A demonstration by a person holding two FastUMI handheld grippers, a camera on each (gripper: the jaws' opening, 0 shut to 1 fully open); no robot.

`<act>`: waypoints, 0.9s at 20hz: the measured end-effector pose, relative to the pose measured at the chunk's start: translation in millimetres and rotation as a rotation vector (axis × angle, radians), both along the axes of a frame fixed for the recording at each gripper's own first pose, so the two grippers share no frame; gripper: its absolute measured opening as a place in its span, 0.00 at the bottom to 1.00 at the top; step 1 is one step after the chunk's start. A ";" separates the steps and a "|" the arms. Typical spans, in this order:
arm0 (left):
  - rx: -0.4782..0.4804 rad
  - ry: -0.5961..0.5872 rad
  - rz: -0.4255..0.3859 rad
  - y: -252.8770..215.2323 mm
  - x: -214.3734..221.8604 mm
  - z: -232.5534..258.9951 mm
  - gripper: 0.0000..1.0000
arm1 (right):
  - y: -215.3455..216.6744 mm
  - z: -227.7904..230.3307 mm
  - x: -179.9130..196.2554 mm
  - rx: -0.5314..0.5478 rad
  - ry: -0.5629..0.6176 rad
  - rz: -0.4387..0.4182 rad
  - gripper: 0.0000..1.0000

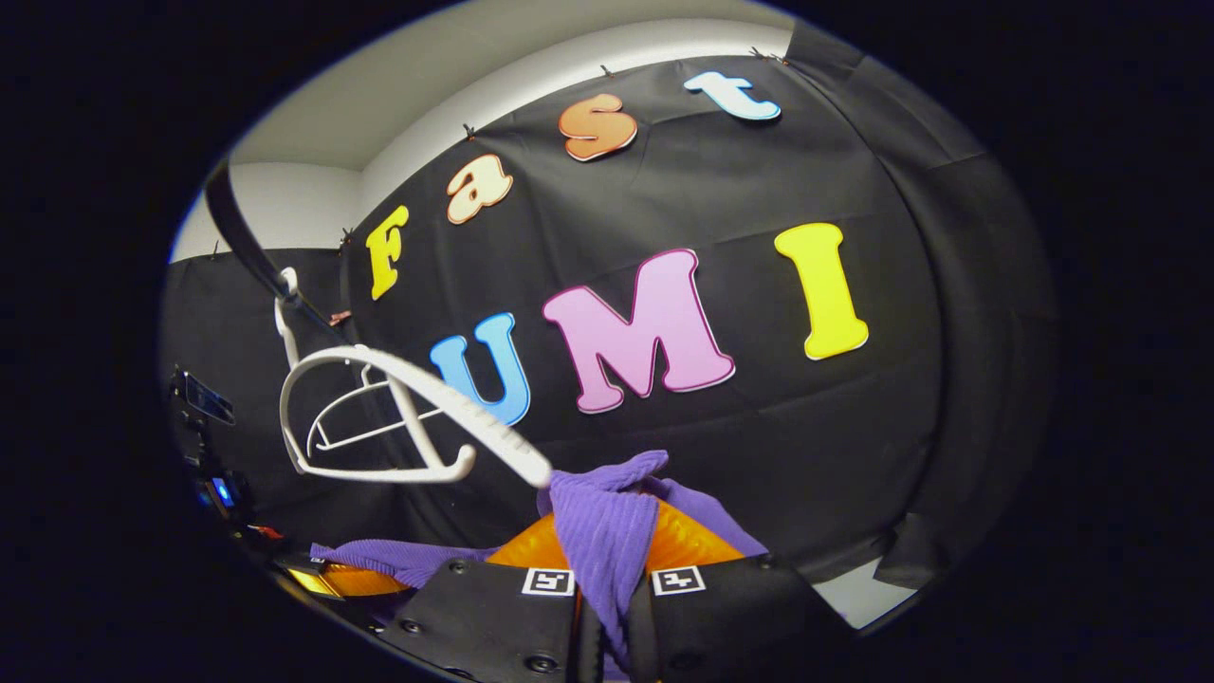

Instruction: Grasp the clothes on the hanger with both hands and then place them into the laundry hamper below.

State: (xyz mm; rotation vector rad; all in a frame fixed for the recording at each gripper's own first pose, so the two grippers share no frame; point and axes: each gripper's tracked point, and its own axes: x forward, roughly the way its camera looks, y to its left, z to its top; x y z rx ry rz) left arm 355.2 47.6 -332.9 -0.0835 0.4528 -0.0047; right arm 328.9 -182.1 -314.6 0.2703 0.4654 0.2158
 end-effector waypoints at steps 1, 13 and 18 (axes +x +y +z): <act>-0.005 0.014 0.006 -0.9 -7.6 -3.3 0.12 | 6.1 -8.5 -10.6 0.007 0.035 0.013 0.19; -0.109 0.271 0.159 28.5 -90.2 -71.7 0.12 | 127.1 -85.2 -138.5 -0.017 0.402 0.382 0.19; -0.181 0.413 0.223 30.6 -110.5 -105.3 0.12 | 141.7 -127.8 -180.0 0.010 0.596 0.394 0.19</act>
